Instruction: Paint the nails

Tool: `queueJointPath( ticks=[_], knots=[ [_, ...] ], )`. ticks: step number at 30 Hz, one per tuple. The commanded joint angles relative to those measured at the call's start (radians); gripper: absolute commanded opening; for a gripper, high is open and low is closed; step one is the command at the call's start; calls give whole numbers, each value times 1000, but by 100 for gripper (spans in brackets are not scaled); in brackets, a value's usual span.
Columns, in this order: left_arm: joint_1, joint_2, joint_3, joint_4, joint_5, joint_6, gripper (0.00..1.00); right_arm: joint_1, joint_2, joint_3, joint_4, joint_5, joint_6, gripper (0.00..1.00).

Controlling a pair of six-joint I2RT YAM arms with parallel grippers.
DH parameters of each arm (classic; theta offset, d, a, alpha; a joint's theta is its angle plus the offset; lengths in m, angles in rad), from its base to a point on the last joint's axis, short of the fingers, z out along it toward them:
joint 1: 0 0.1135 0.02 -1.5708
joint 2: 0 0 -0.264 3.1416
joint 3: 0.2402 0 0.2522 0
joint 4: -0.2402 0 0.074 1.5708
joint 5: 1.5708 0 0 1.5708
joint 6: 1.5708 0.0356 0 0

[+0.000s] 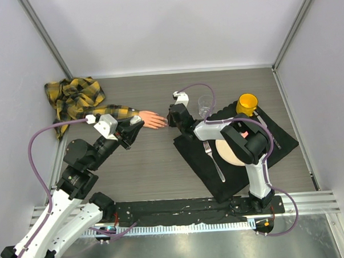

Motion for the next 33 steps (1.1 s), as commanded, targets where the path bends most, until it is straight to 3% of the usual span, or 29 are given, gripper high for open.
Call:
queueJointPath(
  ticks=[1, 17, 33],
  knots=[
    [4, -6, 26, 30, 13, -9, 0, -5, -3, 36, 24, 25, 13, 0],
    [4, 0, 27, 32, 19, -11, 0, -9, -114, -91, 129, 13, 4, 0],
    [4, 1, 27, 30, 15, -9, 0, 5, -52, -38, 162, -50, -7, 1]
  ],
)
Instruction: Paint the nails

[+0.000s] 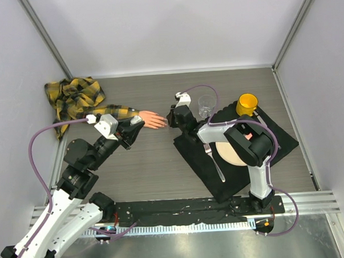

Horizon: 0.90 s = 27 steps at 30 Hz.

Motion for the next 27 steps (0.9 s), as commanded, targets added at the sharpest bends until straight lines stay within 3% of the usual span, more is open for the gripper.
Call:
queueJointPath(
  ticks=[1, 27],
  knots=[
    [4, -1, 27, 29, 9, -9, 0, 5, 5, 60, 52, -23, 6, 0],
    [4, -3, 29, 29, 12, -9, 0, 5, 45, 97, -28, 9, 31, 0]
  ],
)
